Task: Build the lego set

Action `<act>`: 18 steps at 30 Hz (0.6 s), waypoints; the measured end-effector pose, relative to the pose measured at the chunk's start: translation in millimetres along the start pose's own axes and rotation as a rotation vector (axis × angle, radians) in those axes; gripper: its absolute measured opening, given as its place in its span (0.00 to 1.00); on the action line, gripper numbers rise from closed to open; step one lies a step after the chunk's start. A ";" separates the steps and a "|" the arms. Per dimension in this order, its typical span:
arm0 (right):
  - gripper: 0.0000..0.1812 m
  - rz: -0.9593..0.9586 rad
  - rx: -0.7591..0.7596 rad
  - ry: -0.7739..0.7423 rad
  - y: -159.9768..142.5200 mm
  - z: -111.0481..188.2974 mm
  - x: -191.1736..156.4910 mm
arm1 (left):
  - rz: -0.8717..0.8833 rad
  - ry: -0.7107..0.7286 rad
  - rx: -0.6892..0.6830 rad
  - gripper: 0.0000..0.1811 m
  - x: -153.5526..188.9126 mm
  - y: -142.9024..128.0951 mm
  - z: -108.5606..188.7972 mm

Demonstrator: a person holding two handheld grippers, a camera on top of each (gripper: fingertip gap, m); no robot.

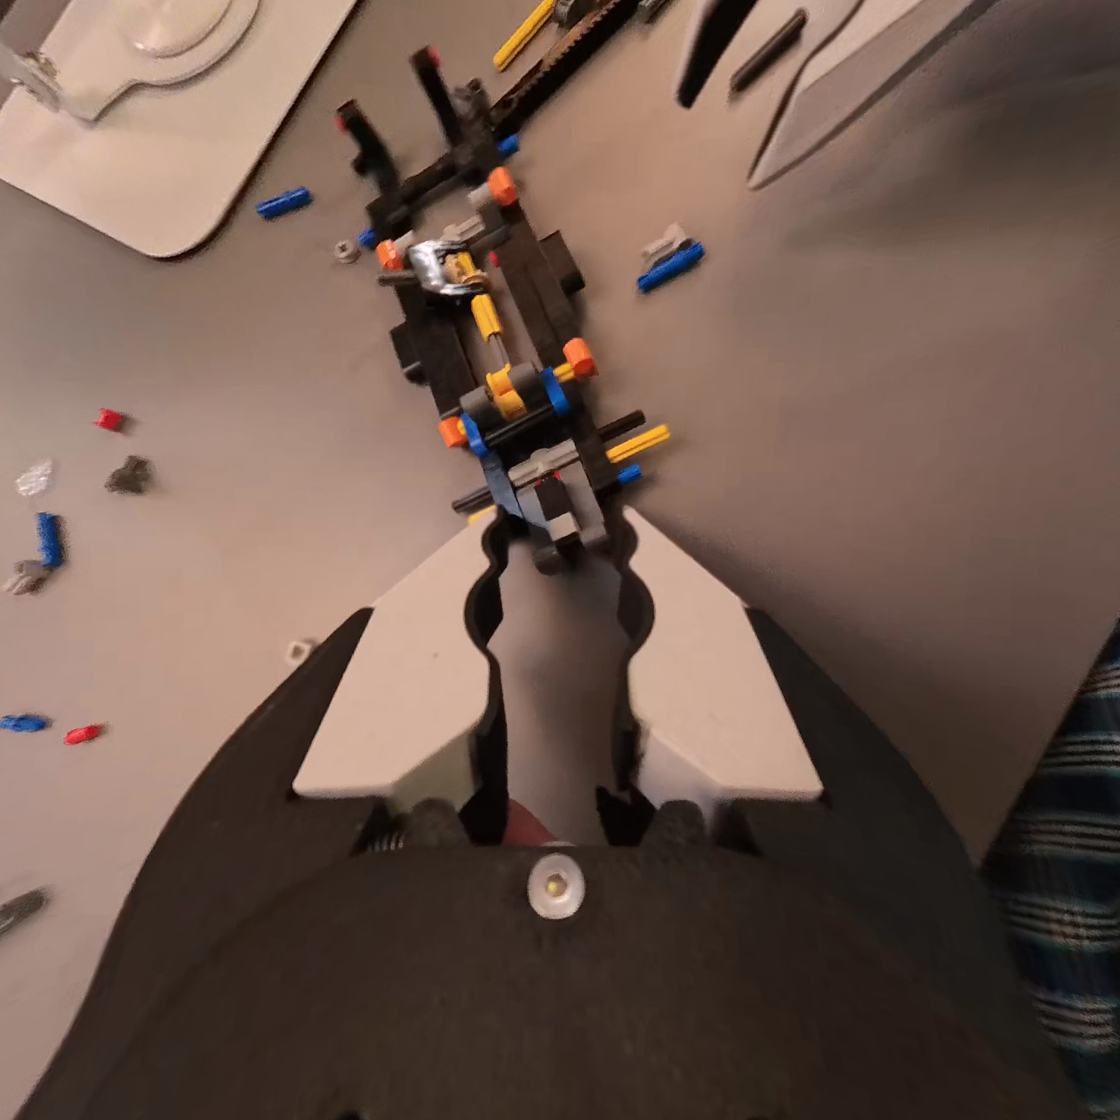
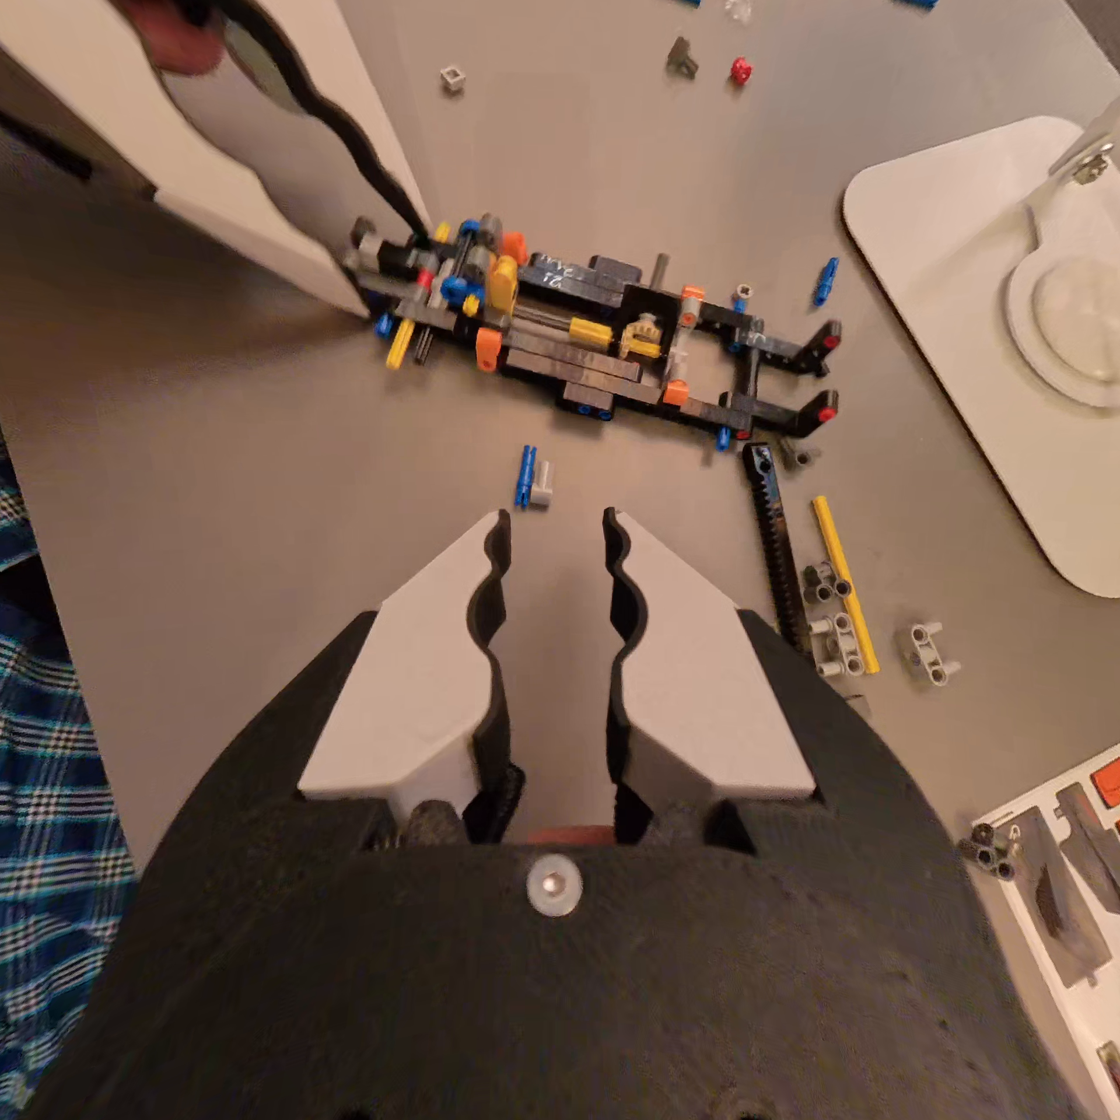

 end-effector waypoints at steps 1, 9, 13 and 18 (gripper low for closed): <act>0.16 0.012 -0.007 -0.003 0.1 -1.9 -1.3 | -0.009 0.018 -0.002 0.12 -5.0 -2.2 2.0; 0.17 0.018 0.019 -0.027 7.5 6.6 6.2 | 0.008 0.044 -0.003 0.14 -41.9 -29.7 17.3; 0.19 0.017 0.049 -0.047 16.9 12.6 15.5 | 0.071 0.025 0.020 0.28 -47.8 -39.1 28.5; 0.22 0.000 0.044 -0.064 26.8 9.3 29.3 | 0.095 0.024 0.018 0.31 -42.3 -45.4 29.7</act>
Point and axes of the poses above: each gripper's, where its closed fingertips meet, z back along the fingers, y out of its top, x = y × z across the jaws, the point moved 6 cm from there along z, back along the fingers, and after that the axes turned 11 degrees about -x, right-handed, at the moved point
